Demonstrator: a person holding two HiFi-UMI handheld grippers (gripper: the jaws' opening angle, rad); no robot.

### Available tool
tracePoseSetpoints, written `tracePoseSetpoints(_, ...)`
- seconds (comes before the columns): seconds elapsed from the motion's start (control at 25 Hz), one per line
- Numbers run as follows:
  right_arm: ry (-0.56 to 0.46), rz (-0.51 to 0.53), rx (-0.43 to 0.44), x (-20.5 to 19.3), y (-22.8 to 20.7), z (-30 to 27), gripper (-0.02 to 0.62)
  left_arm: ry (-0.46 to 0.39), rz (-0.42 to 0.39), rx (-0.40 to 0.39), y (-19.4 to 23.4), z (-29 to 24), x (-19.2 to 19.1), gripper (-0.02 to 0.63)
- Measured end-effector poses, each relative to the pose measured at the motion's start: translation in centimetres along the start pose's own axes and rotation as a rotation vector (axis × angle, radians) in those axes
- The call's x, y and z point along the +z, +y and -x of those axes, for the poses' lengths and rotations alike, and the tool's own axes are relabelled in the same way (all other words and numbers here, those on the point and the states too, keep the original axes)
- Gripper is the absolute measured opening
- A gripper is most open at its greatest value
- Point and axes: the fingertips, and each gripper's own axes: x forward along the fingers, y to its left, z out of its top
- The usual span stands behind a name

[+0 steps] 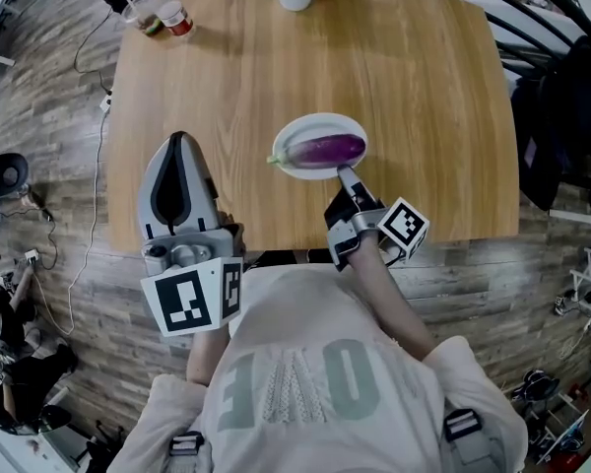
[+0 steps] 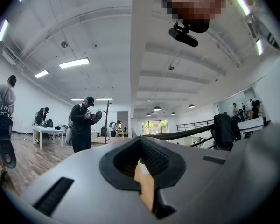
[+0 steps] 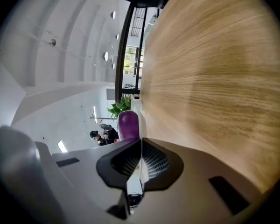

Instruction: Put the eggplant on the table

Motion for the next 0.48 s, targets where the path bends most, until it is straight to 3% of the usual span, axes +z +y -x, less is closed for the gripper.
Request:
tracePoseSetpoints(0.12,-0.025,-0.047,0.017,-0.2,-1.1,-0.4,0.025,-0.004,-0.002,-0.011,0.5,-0.5,0.2,0.008)
tracePoseSetpoints(0.48,-0.031,-0.031,0.01,-0.6,-2.7,-2.0,0.025,0.036,-0.016,-0.016,2.2,-2.6,-1.4,0.008)
